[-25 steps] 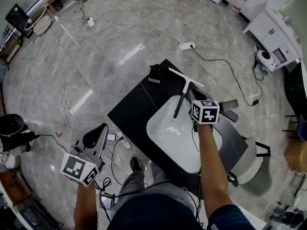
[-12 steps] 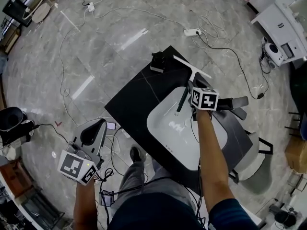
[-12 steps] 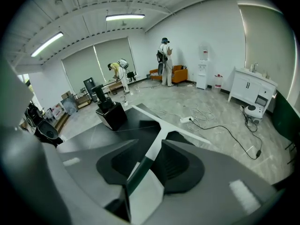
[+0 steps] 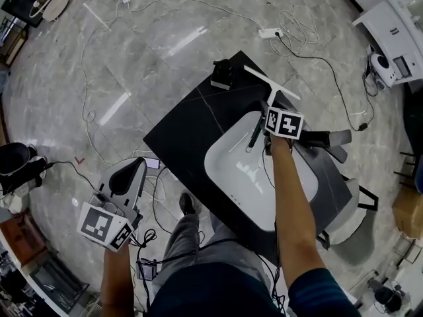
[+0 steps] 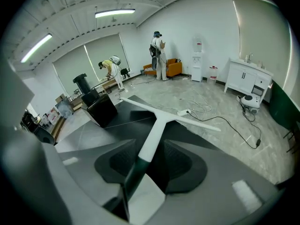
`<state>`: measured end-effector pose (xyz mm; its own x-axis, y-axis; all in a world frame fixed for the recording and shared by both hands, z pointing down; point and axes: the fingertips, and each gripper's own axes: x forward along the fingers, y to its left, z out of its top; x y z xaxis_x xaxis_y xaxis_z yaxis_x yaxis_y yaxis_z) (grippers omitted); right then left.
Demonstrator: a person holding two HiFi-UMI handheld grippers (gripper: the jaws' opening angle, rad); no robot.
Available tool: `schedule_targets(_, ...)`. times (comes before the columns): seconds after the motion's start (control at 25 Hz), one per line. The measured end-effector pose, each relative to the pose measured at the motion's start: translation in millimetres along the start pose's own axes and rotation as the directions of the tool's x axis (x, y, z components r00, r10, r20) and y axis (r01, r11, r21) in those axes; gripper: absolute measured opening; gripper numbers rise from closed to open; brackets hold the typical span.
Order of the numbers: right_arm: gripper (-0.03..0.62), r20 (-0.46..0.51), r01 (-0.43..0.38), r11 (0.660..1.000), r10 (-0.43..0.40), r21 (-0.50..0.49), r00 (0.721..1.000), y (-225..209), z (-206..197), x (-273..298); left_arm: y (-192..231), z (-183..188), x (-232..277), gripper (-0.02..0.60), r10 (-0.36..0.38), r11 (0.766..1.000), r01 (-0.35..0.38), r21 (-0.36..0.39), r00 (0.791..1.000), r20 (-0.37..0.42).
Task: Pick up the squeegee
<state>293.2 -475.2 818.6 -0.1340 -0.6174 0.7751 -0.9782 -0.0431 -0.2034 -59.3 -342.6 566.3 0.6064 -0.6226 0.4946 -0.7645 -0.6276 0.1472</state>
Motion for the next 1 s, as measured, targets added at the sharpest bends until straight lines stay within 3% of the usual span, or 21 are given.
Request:
schedule_targets(0.32,0.095,0.001,0.03,0.991,-0.031,0.129,1.0,-11.9,-5.0,-5.5,2.3,3.2,-8.3,0.006,0.011,1.0,-0.011,0.014,1.0,0.018)
schedule_targets(0.52,0.094,0.055,0.029,0.979,-0.041,0.203,0.998,-23.1,-0.6,-42.3,5.5,17.4,-28.2,0.006,0.019,0.999,-0.02,0.035,0.998,0.052)
schedule_targets(1.0,0.094,0.264,-0.079,0.982,0.031,0.174,0.964,26.7,50.6,-157.4,24.1,40.8,-107.6,0.006,0.086,0.993,-0.096,0.073,0.988,0.128)
